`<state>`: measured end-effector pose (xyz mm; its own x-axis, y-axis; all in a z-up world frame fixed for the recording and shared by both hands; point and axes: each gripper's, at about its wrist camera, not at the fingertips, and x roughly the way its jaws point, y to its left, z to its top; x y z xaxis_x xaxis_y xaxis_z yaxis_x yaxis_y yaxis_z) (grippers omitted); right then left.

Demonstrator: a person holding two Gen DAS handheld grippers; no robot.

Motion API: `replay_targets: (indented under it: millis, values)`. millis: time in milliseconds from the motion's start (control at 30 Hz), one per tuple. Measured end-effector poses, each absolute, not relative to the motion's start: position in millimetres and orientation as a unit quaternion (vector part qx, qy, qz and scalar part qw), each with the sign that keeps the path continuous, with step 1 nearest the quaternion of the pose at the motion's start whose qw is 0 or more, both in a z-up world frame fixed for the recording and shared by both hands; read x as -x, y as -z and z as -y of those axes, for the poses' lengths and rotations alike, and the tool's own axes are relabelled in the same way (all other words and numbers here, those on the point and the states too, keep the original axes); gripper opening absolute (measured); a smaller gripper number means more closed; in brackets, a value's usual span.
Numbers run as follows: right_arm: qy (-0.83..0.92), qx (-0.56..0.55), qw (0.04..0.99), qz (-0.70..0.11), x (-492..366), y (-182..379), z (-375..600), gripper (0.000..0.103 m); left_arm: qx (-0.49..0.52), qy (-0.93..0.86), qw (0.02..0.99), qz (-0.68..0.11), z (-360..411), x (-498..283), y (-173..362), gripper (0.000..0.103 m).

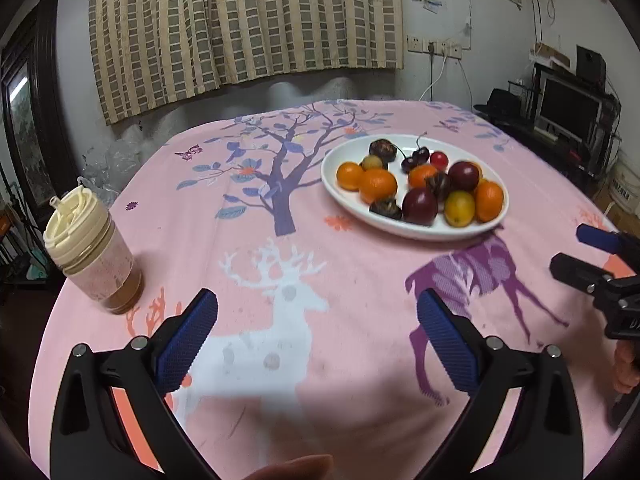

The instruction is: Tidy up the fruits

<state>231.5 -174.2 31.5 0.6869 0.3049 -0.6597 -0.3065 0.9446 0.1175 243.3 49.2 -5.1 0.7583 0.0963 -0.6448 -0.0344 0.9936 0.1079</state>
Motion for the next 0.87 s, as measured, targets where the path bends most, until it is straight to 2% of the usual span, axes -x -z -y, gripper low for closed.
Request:
replay_targets:
  millis: [133,333,867]
  values:
    - [-0.160,0.003,0.913,-0.375,-219.6,-21.4,178.2,0.099,-0.072,-0.032,0.939,-0.334,-40.8,-229.7,7.1,0.098]
    - [-0.152,0.021,0.919,-0.364,-213.5,-23.5,175.3,0.099,-0.044,-0.005,0.934,-0.355,-40.7,-230.2,9.4,0.098]
    - [-0.151,0.034,0.919,-0.363,-214.0,-23.2,171.3,0.099,-0.024,-0.033,0.935,-0.352,-50.9,-226.4,9.1,0.098]
